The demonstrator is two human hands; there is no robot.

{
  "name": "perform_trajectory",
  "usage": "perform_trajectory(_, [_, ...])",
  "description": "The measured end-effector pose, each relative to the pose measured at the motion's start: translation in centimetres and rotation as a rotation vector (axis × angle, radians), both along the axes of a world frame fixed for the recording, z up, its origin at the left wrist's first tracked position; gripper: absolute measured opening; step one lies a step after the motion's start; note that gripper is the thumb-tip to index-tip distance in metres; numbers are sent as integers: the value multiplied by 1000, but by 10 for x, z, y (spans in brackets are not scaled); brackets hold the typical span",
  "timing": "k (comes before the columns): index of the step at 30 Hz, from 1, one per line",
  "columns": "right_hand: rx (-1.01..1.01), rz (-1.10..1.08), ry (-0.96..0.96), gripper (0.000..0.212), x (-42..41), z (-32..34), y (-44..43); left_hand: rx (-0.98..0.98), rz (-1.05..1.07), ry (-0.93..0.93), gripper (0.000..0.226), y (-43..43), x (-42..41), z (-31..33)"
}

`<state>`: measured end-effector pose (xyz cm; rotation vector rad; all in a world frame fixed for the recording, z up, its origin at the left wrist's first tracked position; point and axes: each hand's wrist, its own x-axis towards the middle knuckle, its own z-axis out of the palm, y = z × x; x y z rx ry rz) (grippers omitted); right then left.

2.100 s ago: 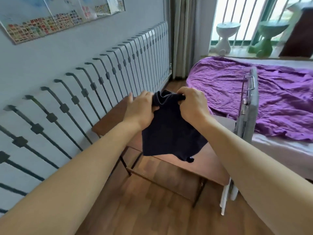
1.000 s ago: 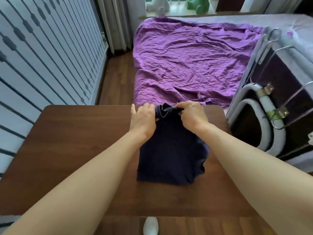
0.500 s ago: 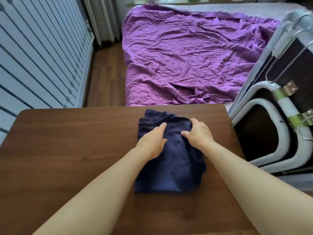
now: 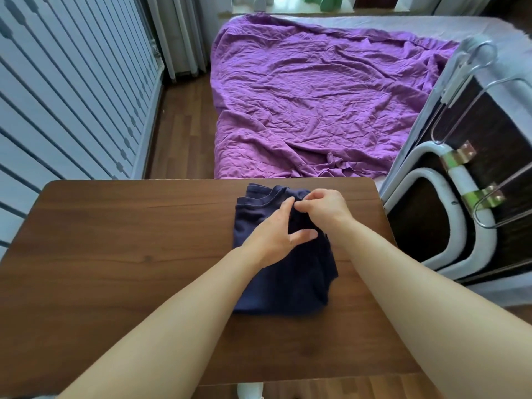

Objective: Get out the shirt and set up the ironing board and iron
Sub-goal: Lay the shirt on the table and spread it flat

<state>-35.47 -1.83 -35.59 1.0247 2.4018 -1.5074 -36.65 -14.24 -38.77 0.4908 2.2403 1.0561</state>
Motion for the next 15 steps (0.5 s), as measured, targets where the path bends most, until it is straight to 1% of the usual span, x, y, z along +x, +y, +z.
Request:
perform_trajectory(2, [-143,25,21,5,0,15,-9,47,48,-25,103,-1,5,11])
perform_trajectory(3, [-218,50,31,7,-1,21,-13,71,100,-39,104,-3,6,16])
perform_trajectory(4, [-309,87,43,10,-3,27,-17,99,165,-44,97,-6,6,20])
perform_trajectory(5, [-395,129,53,12,-3,33,-20,117,233,-29,82,-10,5,24])
perform_trajectory(6, [-433,169,59,14,-5,36,-23,98,290,17,65,-17,3,27])
perform_trajectory(7, [-422,196,61,15,-6,40,-26,52,340,78,56,-25,-1,31])
perform_trajectory(11, [-281,202,48,21,-12,44,-34,-110,470,251,59,-73,-19,41])
perform_trajectory(13, [-250,243,15,22,-14,45,-41,-245,502,313,57,-103,-28,40])
perform_trajectory(15, [-222,286,-5,20,-20,43,-52,-434,539,332,61,-136,-36,34])
